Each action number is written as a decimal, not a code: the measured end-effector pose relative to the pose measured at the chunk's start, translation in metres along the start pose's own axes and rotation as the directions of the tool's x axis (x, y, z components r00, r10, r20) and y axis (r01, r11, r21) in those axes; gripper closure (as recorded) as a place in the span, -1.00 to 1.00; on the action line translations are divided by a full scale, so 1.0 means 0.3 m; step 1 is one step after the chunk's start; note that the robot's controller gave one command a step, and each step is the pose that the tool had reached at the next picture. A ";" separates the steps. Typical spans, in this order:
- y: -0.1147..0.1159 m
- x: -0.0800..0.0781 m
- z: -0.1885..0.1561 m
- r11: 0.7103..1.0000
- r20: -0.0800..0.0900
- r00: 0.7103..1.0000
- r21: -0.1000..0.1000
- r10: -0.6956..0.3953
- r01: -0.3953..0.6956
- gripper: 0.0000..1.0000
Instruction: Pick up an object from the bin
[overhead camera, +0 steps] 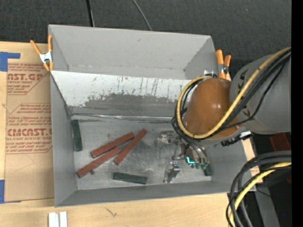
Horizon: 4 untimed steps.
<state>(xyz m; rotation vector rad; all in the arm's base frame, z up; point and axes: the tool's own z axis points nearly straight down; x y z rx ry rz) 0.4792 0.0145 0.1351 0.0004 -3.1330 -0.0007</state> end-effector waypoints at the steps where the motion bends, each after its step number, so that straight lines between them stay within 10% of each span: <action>1: 0.000 -0.007 -0.013 1.000 0.008 1.000 0.000 0.000 0.000 -1.00; 2: 0.249 -0.176 0.184 0.998 0.046 0.997 -0.003 -0.058 0.059 1.00; 3: 0.250 -0.177 0.184 0.998 0.045 0.997 -0.003 -0.058 0.058 1.00; 4: 0.432 -0.365 0.187 0.998 0.014 0.998 0.008 -0.067 0.067 1.00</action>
Offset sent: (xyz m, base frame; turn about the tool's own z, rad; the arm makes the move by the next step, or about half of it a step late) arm 0.0420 0.0729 -0.0651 -0.0592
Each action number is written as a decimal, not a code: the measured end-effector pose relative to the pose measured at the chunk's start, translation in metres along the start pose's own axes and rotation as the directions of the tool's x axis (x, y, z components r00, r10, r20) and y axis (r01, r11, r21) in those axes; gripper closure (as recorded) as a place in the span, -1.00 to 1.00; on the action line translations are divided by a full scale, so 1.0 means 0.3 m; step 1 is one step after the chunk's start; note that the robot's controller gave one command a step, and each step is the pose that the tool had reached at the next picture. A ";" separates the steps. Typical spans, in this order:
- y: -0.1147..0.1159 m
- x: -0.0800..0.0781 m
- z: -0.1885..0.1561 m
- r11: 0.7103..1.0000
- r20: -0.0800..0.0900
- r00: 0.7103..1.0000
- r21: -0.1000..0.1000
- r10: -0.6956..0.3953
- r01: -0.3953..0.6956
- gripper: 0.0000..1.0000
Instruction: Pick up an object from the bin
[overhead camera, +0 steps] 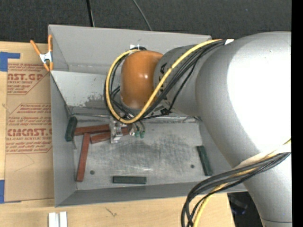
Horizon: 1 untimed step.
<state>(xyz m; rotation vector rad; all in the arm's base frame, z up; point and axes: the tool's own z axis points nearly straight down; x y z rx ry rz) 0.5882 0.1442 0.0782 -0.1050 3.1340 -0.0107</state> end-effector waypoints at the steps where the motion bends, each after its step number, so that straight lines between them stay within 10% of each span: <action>1: 0.013 0.136 -0.072 0.997 -0.004 0.997 -0.007 -0.073 0.073 -1.00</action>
Offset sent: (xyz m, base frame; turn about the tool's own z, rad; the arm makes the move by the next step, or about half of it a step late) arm 0.0000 0.0000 0.0000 0.0000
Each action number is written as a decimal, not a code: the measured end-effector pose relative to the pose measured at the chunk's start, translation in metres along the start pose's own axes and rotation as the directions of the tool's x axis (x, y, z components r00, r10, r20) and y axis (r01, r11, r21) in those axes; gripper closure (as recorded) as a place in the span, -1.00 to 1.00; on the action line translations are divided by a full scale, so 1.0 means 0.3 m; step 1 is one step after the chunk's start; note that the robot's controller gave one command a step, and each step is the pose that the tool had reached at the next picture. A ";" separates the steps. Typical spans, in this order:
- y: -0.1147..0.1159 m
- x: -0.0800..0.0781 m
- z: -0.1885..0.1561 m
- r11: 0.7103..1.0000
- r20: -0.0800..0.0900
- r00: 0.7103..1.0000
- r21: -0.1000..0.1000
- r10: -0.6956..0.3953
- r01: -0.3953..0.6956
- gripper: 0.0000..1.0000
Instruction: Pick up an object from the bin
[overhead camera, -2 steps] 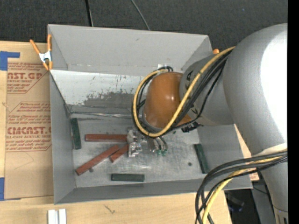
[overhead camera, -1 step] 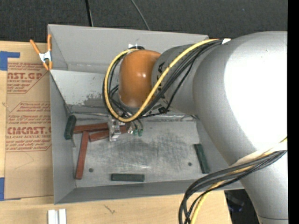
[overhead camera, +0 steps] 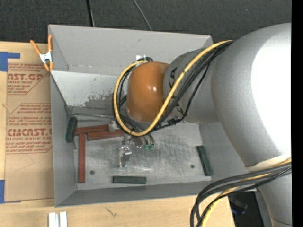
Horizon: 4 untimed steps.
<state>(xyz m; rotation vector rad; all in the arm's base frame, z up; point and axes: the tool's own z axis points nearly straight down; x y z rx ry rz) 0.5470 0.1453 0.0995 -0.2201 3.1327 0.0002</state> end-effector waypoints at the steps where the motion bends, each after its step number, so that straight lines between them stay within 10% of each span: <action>1: 0.000 -0.001 0.001 1.000 0.000 1.000 0.000 0.000 0.000 -1.00; 2: -0.051 -0.060 0.040 0.998 0.002 0.998 -0.001 -0.070 0.070 -1.00; 3: -0.142 -0.152 0.078 0.995 0.017 0.995 -0.002 -0.099 0.099 1.00; 4: -0.142 -0.151 0.078 0.995 0.017 0.995 -0.002 -0.099 0.099 1.00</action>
Offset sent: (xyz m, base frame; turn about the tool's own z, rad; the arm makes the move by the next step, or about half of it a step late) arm 0.0471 -0.0340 -0.0295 -0.1635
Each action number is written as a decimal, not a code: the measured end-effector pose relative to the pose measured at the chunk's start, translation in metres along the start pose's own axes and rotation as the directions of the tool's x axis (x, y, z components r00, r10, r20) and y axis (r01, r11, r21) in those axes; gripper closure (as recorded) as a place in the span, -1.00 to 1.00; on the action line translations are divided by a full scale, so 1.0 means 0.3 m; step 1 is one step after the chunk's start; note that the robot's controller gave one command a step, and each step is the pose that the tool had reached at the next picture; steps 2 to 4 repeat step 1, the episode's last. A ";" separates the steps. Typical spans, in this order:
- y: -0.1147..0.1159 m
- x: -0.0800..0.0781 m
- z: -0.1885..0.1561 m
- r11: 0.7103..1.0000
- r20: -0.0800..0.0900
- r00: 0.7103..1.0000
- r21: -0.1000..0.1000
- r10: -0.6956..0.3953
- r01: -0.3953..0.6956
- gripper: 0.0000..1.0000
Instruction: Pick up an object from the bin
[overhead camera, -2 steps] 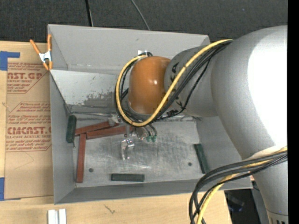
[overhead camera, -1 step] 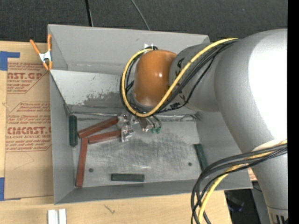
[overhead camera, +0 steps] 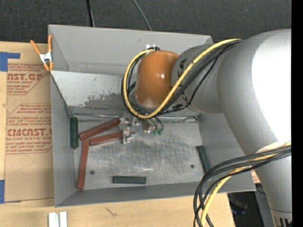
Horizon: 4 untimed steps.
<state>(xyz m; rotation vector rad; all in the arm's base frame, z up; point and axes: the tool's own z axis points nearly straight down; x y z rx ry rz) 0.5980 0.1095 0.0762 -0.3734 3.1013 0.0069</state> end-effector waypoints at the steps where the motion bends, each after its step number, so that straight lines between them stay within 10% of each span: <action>1: -0.053 0.047 -0.427 0.997 -0.015 0.997 0.001 -0.075 0.075 1.00; 4: -0.053 0.047 -0.427 0.997 -0.015 0.997 0.001 -0.075 0.075 1.00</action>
Offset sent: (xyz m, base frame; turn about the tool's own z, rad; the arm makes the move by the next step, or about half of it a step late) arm 0.0000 0.0000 0.0000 0.0000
